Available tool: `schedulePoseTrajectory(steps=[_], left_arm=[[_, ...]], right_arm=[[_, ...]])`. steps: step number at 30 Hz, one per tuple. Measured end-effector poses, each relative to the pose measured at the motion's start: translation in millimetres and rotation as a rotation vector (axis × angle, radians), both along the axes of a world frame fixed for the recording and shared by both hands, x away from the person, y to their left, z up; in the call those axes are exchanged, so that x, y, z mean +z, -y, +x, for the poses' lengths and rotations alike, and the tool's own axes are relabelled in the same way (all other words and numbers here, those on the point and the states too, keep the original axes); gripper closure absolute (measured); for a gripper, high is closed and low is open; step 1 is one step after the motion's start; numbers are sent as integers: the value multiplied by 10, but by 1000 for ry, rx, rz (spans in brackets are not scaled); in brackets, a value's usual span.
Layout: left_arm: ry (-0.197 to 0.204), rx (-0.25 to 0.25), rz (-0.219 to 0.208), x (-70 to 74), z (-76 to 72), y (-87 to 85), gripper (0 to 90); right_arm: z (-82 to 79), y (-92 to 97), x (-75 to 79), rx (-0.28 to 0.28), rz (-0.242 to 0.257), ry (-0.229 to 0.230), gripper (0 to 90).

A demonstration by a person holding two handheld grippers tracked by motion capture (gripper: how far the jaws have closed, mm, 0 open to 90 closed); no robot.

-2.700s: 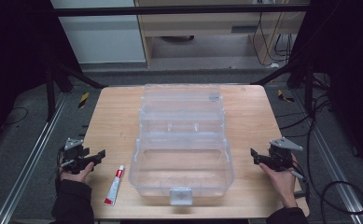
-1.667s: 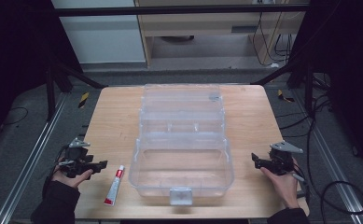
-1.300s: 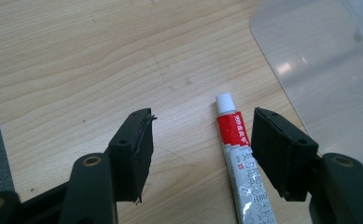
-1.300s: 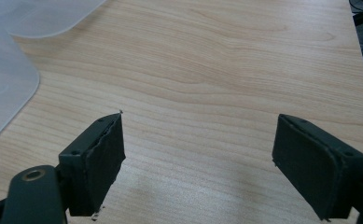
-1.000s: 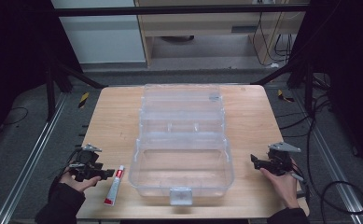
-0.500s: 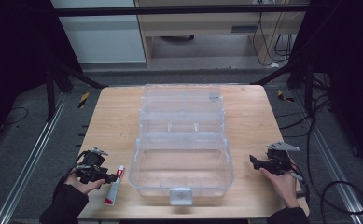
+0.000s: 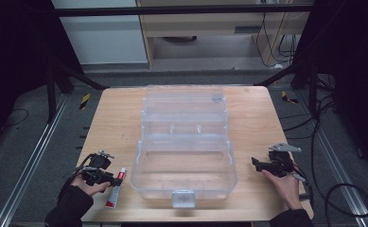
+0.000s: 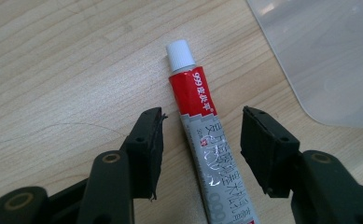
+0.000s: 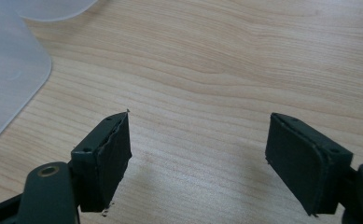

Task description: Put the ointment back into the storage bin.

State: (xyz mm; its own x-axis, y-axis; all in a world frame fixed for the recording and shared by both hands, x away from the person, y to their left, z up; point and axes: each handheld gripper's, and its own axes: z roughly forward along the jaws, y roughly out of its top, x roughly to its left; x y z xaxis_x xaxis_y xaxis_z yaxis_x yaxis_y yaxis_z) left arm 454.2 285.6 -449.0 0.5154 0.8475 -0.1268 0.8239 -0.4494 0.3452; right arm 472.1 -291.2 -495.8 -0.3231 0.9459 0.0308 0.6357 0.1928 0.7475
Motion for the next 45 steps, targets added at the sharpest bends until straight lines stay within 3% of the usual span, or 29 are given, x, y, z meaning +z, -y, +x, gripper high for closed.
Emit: schedulePoseTrajectory(steps=[14,24,34,37,45], left_arm=[[-44,-23,31,-125,84,83,604],[-63,-51,25,-140,106,105,660],[-43,-108,61,-121,90,131,702],[-31,-140,69,-58,78,83,704],[11,-163,64,134,48,-7,706]], right_arm=[[8,-21,-21,23,0,-23,254],[8,-26,-23,30,1,-34,268],[4,-16,-29,37,-4,-39,271],[4,-8,-35,39,-7,-35,271],[1,-2,-47,42,-11,-45,272]])
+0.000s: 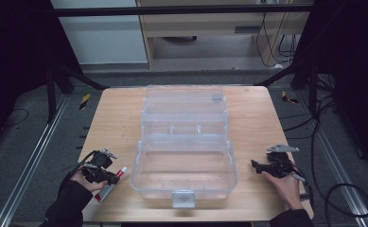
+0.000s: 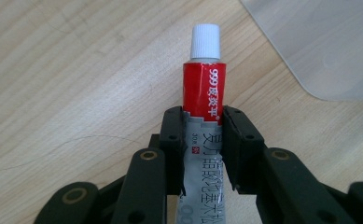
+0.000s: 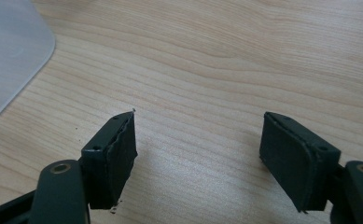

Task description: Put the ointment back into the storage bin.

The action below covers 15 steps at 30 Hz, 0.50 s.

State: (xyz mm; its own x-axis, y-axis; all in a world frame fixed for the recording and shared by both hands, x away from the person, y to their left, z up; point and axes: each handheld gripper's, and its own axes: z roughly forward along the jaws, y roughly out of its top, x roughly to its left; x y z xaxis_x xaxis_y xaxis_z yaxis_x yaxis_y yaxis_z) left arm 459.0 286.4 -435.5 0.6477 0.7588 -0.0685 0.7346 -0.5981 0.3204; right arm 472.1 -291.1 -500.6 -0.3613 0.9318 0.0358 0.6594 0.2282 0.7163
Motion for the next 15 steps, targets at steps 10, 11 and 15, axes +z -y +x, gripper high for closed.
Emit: schedulePoseTrajectory(steps=[10,11,15], left_arm=[[62,-34,-2,286,-38,-70,707],[62,-34,-2,286,-38,-70,707],[98,-67,-15,486,-47,-80,707]], right_arm=[[1,-4,-8,2,-13,-2,272],[1,-4,-8,2,-13,-2,272],[3,-4,-13,2,-19,1,272]])
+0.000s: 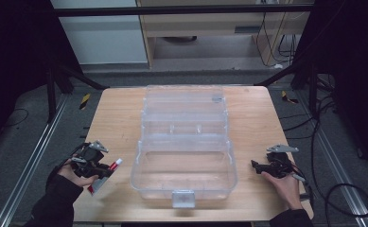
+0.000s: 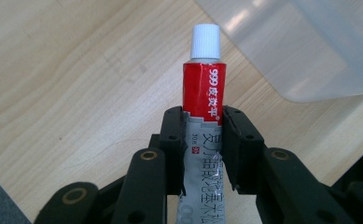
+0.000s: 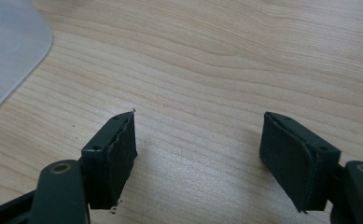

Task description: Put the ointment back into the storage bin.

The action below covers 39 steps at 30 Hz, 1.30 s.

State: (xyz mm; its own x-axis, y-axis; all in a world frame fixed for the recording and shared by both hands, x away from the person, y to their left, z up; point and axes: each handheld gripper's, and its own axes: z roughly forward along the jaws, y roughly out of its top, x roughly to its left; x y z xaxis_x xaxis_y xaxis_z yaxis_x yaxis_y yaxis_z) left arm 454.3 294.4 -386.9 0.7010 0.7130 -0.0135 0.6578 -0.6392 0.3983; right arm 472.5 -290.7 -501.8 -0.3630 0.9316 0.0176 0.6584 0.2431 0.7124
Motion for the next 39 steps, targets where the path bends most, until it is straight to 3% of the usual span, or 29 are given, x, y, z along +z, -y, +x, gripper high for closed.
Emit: schedulePoseTrajectory(steps=[6,12,24,25,33,39], left_arm=[[39,-44,9,202,-7,40,707],[74,-95,26,438,-7,191,707],[120,-301,58,849,80,769,707],[124,-340,70,892,89,883,707],[120,-448,85,948,141,1213,707],[120,-494,87,946,190,1334,707]], right_arm=[[-6,0,1,1,-6,4,272],[-9,-4,-1,3,-7,3,263],[-13,0,-3,9,-25,19,260],[-12,0,-5,12,-27,18,260],[-10,3,-8,15,-41,27,259],[-9,11,-24,12,-28,18,257]])
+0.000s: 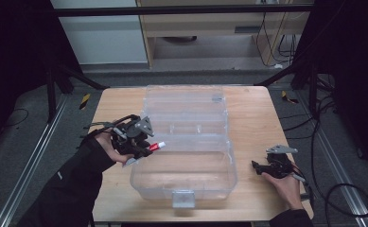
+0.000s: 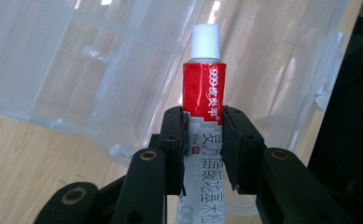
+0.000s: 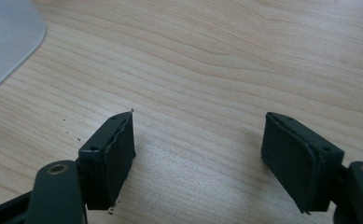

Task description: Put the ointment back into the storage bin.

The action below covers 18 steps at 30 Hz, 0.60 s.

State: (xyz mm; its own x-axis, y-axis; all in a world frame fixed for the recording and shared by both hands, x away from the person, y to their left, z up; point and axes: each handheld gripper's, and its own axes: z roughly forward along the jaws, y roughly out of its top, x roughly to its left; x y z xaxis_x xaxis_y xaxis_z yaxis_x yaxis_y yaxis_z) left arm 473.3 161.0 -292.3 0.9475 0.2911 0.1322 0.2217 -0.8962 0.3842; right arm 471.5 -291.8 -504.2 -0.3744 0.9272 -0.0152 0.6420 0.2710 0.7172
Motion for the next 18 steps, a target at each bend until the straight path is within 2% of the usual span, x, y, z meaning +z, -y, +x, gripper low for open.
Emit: schedulePoseTrajectory(steps=[2,5,7,11,13,16,18], left_arm=[[-8,-12,5,-11,11,30,707],[-13,-58,24,-53,36,144,707],[-19,-62,24,-62,40,172,707],[-34,-84,32,-102,72,266,707],[-52,-115,47,-145,109,328,707],[-55,-128,55,-176,124,363,707],[-63,-155,72,-226,138,429,706]], right_arm=[[-1,3,0,-2,5,-2,258],[-2,24,3,-10,7,2,259],[-4,26,9,-9,7,4,259],[-16,30,58,-13,25,43,260],[-24,36,82,-15,44,54,260],[-29,35,95,-16,57,57,260],[-29,33,98,-16,58,57,260]])
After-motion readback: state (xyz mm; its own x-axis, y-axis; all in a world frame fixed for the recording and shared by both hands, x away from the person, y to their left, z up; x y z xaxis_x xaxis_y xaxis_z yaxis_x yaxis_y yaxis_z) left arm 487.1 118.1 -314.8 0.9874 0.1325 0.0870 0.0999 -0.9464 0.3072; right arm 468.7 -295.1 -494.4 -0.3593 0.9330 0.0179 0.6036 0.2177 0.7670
